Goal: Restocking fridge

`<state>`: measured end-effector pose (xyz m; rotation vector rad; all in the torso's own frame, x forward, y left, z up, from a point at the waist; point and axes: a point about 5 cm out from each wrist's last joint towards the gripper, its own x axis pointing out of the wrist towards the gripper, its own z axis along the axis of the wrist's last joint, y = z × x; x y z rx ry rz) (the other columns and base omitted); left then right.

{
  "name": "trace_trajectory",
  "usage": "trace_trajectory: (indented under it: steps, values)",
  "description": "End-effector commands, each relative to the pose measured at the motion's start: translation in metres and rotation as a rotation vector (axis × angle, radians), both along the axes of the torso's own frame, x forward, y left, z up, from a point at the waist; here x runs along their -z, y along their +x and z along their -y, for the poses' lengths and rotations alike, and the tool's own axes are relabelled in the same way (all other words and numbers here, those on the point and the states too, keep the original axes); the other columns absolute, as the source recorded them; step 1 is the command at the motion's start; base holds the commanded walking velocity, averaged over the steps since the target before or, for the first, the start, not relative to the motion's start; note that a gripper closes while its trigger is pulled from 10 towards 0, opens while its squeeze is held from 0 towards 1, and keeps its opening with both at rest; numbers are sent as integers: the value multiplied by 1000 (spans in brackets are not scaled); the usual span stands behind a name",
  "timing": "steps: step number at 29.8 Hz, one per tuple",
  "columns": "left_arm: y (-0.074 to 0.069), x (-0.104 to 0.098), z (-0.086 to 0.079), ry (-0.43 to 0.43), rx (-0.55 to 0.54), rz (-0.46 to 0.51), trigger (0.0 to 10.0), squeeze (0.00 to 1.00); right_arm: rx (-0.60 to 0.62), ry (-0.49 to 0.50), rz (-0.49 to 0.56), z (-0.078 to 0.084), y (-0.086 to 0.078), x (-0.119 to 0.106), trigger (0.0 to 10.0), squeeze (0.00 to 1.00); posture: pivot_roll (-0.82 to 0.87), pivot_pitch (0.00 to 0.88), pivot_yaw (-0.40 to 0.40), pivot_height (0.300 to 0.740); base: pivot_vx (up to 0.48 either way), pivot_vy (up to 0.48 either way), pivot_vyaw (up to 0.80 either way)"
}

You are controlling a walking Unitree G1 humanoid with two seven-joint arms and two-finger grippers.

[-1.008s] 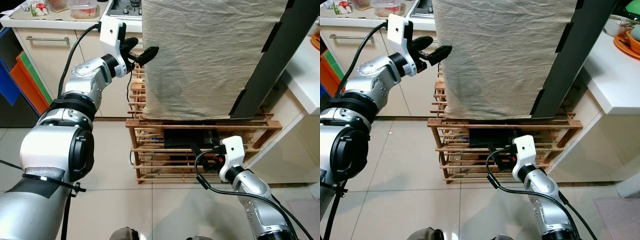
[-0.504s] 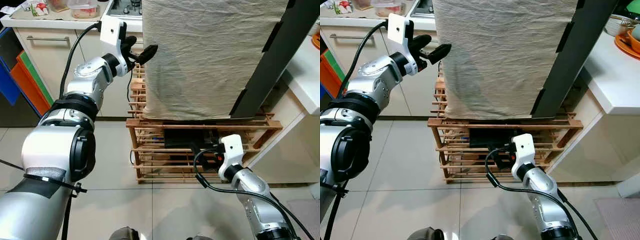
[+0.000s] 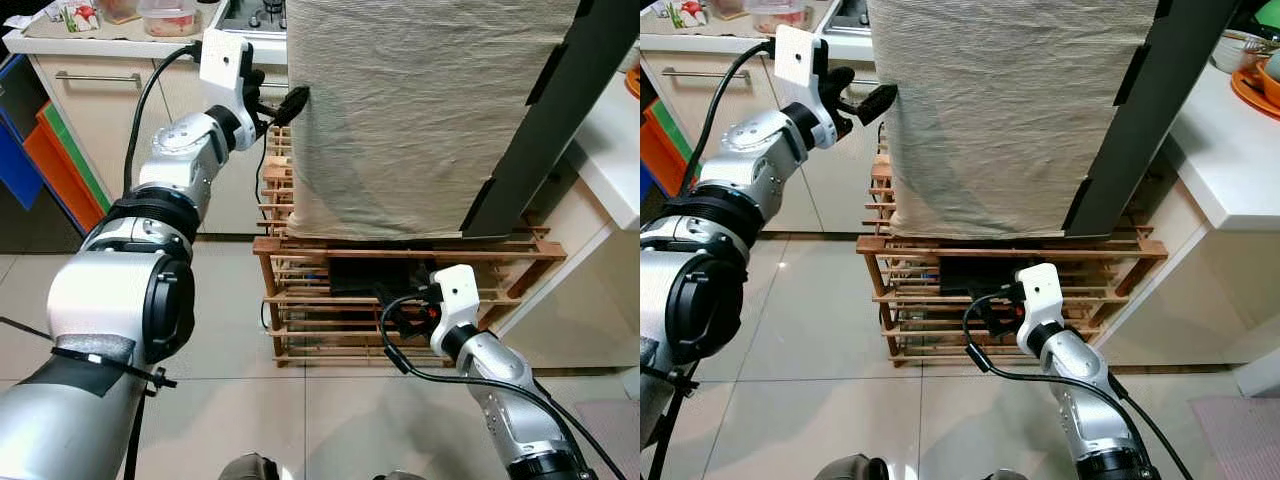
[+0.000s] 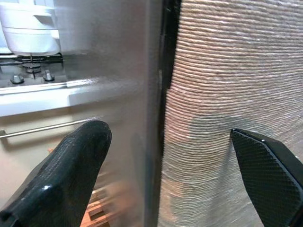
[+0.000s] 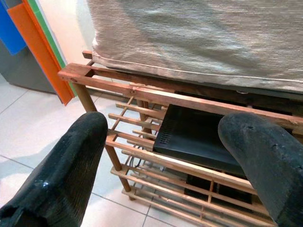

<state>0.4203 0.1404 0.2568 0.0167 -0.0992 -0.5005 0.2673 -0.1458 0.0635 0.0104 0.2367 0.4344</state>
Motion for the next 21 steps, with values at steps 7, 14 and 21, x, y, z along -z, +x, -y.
trace_trajectory:
  steps: [7,14,21]
  values:
    - [0,-4,2,-11,-40,47,10000,0,58,8,28,2,1,-7,10000,0,-107,28,22,740,0,0,0]
    - [-5,5,1,-93,-44,83,10000,0,98,-1,30,9,5,-5,10000,0,-86,25,24,740,0,0,0]
    - [-36,63,22,-199,-146,3,10000,0,172,-4,40,18,12,-2,10000,0,-35,30,7,740,0,0,0]
